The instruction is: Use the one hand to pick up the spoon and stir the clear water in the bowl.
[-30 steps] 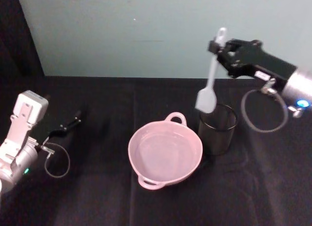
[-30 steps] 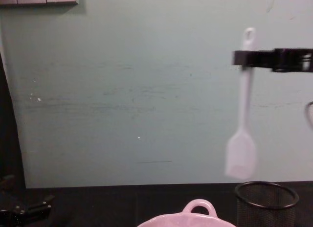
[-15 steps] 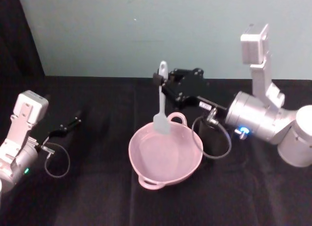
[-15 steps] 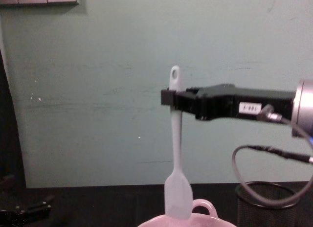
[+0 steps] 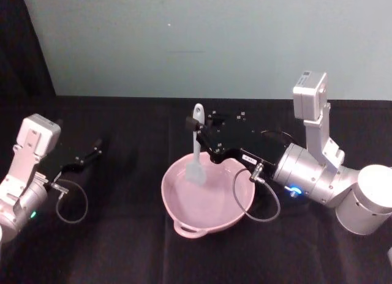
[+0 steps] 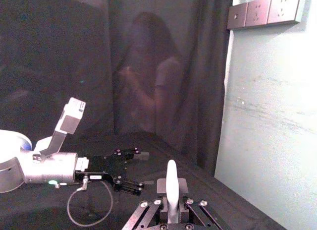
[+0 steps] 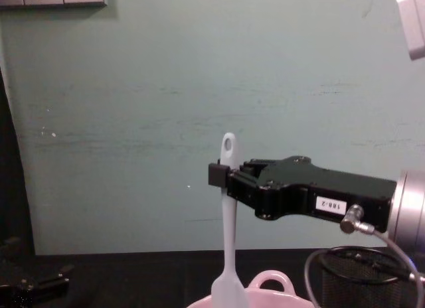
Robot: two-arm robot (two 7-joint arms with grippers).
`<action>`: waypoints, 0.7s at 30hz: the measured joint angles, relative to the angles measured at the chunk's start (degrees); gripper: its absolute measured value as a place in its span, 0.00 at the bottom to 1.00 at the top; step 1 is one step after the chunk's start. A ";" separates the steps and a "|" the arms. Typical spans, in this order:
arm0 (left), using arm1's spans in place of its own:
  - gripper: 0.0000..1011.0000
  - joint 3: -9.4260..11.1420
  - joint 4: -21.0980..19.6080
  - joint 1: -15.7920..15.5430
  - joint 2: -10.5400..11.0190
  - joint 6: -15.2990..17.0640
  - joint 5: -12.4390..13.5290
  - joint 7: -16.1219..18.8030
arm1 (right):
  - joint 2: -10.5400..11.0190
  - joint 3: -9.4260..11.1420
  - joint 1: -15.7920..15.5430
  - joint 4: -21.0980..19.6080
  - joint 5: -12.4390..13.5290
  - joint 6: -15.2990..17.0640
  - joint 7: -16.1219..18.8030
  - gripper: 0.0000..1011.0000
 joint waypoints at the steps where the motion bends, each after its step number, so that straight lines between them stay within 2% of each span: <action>1: 0.99 0.00 0.00 0.00 0.00 0.00 0.00 0.00 | -0.12 0.00 -0.09 0.13 -0.18 -0.18 0.06 0.11; 10: 0.99 0.00 0.00 0.00 0.00 0.00 0.00 0.00 | -0.45 0.14 -0.71 0.62 -2.89 -0.51 0.42 0.11; 21: 0.99 0.00 0.00 0.00 0.00 0.00 0.00 0.00 | -0.58 1.91 -2.18 -0.06 -3.67 -0.56 0.44 0.11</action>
